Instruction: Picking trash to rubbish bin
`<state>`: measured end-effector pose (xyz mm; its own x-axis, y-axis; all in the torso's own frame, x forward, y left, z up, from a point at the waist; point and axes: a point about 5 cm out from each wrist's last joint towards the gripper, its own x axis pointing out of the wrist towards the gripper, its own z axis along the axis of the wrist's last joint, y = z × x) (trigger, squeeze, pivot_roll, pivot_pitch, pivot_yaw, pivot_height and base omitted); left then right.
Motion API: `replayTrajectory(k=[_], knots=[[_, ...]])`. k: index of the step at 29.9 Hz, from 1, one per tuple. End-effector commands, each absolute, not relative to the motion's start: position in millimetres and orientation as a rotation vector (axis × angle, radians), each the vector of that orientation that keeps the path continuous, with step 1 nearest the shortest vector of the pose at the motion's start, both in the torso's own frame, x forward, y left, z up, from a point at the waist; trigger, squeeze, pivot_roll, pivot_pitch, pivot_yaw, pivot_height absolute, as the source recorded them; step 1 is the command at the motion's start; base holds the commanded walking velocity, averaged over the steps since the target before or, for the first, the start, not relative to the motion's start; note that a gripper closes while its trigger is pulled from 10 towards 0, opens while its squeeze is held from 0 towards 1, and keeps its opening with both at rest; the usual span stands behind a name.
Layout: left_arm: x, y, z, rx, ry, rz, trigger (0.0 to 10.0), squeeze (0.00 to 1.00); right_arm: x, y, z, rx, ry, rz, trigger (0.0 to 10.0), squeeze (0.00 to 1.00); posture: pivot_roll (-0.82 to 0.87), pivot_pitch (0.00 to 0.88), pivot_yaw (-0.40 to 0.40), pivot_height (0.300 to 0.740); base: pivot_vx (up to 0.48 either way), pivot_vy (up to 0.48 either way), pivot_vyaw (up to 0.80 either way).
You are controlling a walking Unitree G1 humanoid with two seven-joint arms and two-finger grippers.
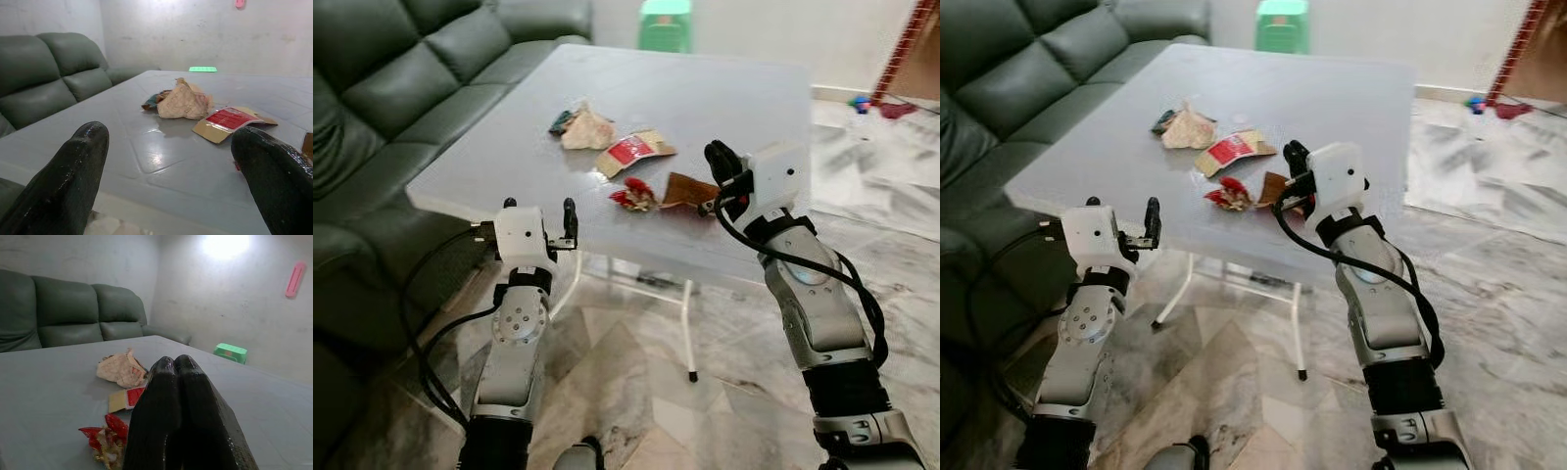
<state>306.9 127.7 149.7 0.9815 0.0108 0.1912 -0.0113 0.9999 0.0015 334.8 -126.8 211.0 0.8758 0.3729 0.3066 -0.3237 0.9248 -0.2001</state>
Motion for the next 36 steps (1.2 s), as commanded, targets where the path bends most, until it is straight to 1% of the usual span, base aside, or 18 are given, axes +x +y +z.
replayTrajectory(k=[1,9,10,11,24,25,26,27,28,36], knots=[[308.4,125.3,152.3,0.004,-0.194,-0.004,10.0,0.00,337.4,-131.6,213.7,-0.129,-0.342,0.331,10.0,1.00,-0.04,0.078,0.022,0.740,0.000,0.000,0.00],[307.1,121.6,152.3,-0.028,-0.193,-0.036,10.0,0.00,340.9,-136.9,206.3,-0.099,-0.299,0.279,10.0,1.00,-0.03,0.082,0.024,0.740,0.000,0.000,0.00],[306.7,120.8,152.1,-0.032,-0.192,-0.039,10.0,0.00,341.4,-138.4,201.7,-0.080,-0.280,0.270,0.0,0.43,-0.03,0.082,0.024,0.740,0.000,0.000,0.00],[306.6,120.6,152.3,-0.031,-0.193,-0.039,10.0,0.00,341.5,-139.1,199.9,-0.070,-0.272,0.266,0.0,0.00,-0.03,0.082,0.024,0.740,0.000,0.000,0.00],[306.0,126.3,153.7,-0.015,-0.192,-0.042,10.0,0.00,343.6,-144.7,186.0,-0.067,-0.222,0.218,0.0,0.00,-0.01,0.090,0.035,0.740,0.000,0.000,0.00],[306.5,126.7,154.5,-0.013,-0.193,-0.043,10.0,0.00,344.8,-144.6,184.4,-0.076,-0.211,0.214,10.0,0.05,-0.01,0.091,0.039,0.740,0.000,0.000,0.00],[306.5,126.7,154.5,-0.013,-0.193,-0.043,10.0,0.00,344.8,-144.6,184.4,-0.076,-0.211,0.214,10.0,0.05,-0.01,0.091,0.039,0.740,0.000,0.000,0.00],[306.6,126.9,154.8,-0.012,-0.193,-0.043,10.0,0.00,345.1,-144.1,183.9,-0.059,-0.207,0.219,10.0,0.56,-0.01,0.091,0.040,0.740,0.000,0.000,0.00],[306.6,127.2,155.0,-0.012,-0.193,-0.044,10.0,0.00,345.3,-143.5,183.6,-0.046,-0.206,0.223,10.0,1.00,-0.01,0.092,0.040,0.740,0.000,0.000,0.00],[308.3,126.8,154.6,-0.015,-0.175,-0.053,10.0,0.00,348.8,-144.1,174.4,-0.062,-0.162,0.222,10.0,1.00,0.00,0.112,0.047,0.740,0.000,0.000,0.00]])
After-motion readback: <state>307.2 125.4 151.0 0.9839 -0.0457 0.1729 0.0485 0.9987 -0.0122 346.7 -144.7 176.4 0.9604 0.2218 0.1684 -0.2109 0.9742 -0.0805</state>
